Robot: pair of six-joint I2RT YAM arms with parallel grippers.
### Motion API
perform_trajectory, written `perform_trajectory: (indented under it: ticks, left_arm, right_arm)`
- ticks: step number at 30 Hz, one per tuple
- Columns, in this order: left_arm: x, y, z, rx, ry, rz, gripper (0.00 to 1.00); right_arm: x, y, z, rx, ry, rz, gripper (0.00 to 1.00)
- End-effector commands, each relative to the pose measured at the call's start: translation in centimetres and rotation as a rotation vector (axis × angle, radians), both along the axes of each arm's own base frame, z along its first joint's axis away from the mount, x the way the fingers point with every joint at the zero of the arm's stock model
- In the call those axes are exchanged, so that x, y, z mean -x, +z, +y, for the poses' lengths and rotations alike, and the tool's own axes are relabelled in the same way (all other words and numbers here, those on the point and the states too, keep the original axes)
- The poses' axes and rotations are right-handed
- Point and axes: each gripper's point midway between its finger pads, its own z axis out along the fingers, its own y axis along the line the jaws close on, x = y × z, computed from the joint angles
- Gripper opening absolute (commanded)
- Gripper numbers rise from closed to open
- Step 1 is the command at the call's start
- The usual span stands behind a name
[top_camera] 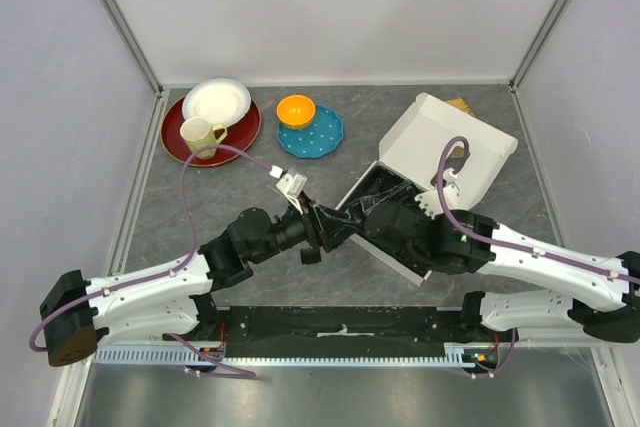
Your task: Sort the hair-cutting tools
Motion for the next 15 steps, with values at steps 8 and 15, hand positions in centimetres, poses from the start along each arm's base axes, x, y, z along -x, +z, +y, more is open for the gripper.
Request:
perform_trajectory:
  ticks: [8, 15]
  left_arm:
    - [-1.59, 4.2, -1.3, 0.06, 0.045, -0.083, 0.38]
    - [-1.3, 4.11, -1.61, 0.052, 0.022, -0.08, 0.02]
  right_arm:
    - [-0.15, 1.69, -0.46, -0.053, -0.018, -0.03, 0.39]
    - [-0.42, 1.62, -0.47, 0.007, 0.006, -0.058, 0.47]
